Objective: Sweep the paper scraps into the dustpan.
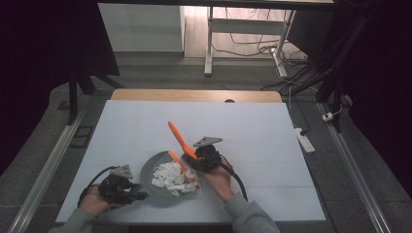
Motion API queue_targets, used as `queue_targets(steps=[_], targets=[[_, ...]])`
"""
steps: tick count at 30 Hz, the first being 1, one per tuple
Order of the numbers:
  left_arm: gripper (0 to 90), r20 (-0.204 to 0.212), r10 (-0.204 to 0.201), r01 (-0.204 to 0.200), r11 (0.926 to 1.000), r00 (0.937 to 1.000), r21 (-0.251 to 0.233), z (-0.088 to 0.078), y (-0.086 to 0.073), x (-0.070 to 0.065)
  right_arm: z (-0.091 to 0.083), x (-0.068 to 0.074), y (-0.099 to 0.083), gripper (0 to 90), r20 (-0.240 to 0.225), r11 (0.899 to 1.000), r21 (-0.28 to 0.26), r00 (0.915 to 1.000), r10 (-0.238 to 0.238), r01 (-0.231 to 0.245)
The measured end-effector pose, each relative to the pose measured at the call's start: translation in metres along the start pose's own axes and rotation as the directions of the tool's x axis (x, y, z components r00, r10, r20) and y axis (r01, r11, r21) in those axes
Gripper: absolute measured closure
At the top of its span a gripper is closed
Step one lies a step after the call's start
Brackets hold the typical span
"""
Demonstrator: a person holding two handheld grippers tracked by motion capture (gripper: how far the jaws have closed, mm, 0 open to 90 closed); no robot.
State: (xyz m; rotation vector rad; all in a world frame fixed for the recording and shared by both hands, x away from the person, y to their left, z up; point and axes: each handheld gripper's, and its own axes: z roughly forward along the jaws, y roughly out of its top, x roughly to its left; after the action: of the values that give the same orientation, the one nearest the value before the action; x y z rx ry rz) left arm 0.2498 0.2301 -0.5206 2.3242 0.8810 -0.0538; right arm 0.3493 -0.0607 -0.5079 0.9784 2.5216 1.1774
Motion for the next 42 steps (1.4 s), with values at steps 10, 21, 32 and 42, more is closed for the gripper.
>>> queue_targets(steps=[10, 21, 32, 42], targets=[[61.4, 0.0, -0.001, 0.001, 1.0, 1.0, -0.002, 0.0, 0.0, 0.0, 0.002, 0.041, 0.011, 70.4, -0.139, 0.998, -0.033, 0.9888, -0.055, 0.051], [61.5, 0.001, -0.005, 0.005, 1.0, 1.0, -0.004, 0.001, 0.0, 0.0, -0.036, -0.002, 0.018, 70.4, -0.045, 0.99, -0.138, 0.9989, 0.014, -0.02], [61.5, 0.003, -0.004, 0.004, 1.0, 1.0, -0.002, 0.0, -0.001, 0.0, -0.046, -0.03, -0.003, 70.4, 0.048, 0.995, -0.085, 0.9972, 0.058, -0.054], [61.5, 0.017, 0.019, -0.019, 0.9998, 0.9997, 0.008, -0.003, -0.005, -0.002, -0.047, -0.033, -0.029, 70.4, 0.091, 0.994, -0.033, 0.9905, 0.103, -0.1]])
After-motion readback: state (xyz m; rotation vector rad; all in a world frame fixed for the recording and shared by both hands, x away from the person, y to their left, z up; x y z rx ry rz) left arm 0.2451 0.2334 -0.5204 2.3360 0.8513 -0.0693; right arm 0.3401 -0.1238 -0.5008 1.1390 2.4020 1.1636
